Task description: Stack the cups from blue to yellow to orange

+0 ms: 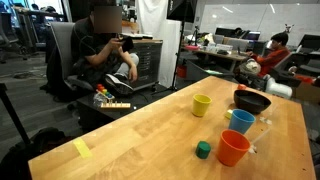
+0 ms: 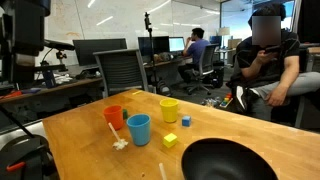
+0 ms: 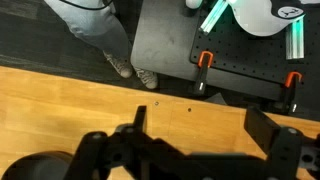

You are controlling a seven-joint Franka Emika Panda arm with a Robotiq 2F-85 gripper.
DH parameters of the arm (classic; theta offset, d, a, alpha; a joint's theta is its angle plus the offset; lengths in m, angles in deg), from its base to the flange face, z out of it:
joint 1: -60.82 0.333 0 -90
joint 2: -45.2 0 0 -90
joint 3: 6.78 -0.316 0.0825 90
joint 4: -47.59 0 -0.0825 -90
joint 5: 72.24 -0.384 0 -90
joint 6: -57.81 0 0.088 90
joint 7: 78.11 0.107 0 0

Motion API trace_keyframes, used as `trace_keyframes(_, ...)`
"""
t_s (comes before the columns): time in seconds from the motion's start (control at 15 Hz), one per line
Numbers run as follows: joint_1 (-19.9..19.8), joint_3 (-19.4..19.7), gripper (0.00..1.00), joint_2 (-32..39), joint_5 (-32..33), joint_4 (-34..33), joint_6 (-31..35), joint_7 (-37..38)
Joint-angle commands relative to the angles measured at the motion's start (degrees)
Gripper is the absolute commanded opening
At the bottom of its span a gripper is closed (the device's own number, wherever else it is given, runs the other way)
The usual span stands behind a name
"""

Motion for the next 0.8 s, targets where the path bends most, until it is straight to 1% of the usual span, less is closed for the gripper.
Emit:
trace_keyframes(0.0, 0.3, 0.2, 1.00, 0.0, 0.1, -0.1, -0.2, 0.1)
trace_keyframes(0.47, 0.3, 0.2, 1.00, -0.1, 0.1, -0.2, -0.2, 0.1)
trace_keyframes(0.73, 0.6, -0.2, 1.00, 2.4, -3.2, -2.9, 1.2, 4.5)
